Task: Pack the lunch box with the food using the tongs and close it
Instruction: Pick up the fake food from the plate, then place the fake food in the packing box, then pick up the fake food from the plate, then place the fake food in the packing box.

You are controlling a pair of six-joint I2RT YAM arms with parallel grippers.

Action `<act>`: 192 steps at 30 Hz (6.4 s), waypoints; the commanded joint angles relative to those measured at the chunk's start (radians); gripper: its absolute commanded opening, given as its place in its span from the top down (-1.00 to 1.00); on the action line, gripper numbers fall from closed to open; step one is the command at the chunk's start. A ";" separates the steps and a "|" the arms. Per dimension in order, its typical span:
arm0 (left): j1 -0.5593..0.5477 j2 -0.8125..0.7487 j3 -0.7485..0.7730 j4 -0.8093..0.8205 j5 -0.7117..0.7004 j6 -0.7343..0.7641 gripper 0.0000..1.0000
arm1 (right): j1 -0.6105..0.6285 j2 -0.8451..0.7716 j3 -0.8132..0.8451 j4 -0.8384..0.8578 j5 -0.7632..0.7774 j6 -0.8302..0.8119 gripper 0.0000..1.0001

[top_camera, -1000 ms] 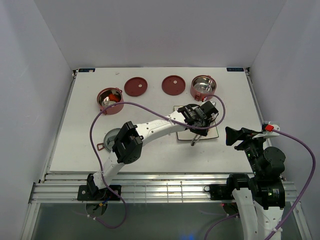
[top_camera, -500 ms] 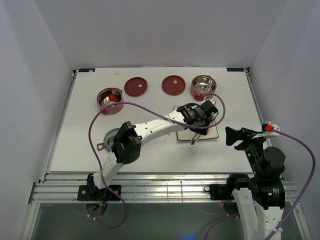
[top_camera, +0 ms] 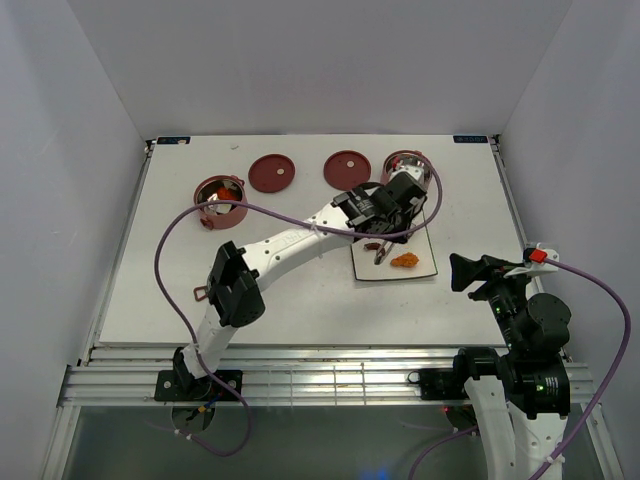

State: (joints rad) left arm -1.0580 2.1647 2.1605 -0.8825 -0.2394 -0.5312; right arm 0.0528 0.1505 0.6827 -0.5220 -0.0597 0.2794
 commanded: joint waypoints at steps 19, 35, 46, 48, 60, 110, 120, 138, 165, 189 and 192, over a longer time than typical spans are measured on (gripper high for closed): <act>0.685 -0.539 -0.424 -0.032 -0.193 0.050 0.38 | -0.001 -0.023 -0.061 0.082 -0.123 0.017 -0.55; 0.859 -0.496 -0.639 0.036 -0.152 0.013 0.40 | 0.001 -0.034 -0.064 0.093 -0.167 0.001 -0.56; 0.863 -0.463 -0.714 0.066 -0.143 -0.006 0.42 | -0.001 -0.022 -0.057 0.099 -0.164 -0.009 -0.56; 0.863 -0.467 -0.717 0.068 -0.136 -0.007 0.37 | -0.001 -0.016 -0.051 0.097 -0.166 -0.009 -0.56; 0.865 -0.499 -0.711 0.068 -0.123 0.003 0.00 | 0.001 -0.022 -0.052 0.089 -0.147 -0.009 -0.56; 0.136 -0.269 -0.511 0.447 0.290 0.231 -0.18 | -0.001 0.044 -0.051 0.082 -0.118 -0.006 -0.56; 0.121 -0.214 -0.495 0.451 0.273 0.234 -0.25 | -0.001 0.034 -0.051 0.077 -0.114 -0.011 -0.56; 0.107 -0.154 -0.472 0.452 0.169 0.254 -0.27 | 0.001 0.029 -0.055 0.074 -0.106 -0.013 -0.56; 0.108 -0.118 -0.390 0.401 0.123 0.264 0.06 | -0.001 0.035 -0.064 0.094 -0.107 -0.013 -0.56; 0.312 0.090 0.144 0.396 0.061 0.335 0.16 | -0.001 0.053 -0.043 0.080 -0.118 -0.026 -0.56; 0.314 0.076 0.078 0.465 0.089 0.358 0.16 | -0.001 0.046 -0.048 0.079 -0.115 -0.026 -0.56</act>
State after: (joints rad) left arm -0.7311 2.3024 2.2574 -0.5228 -0.1986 -0.1921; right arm 0.0528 0.1932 0.6170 -0.4698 -0.1783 0.2752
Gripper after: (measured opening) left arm 0.464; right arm 0.778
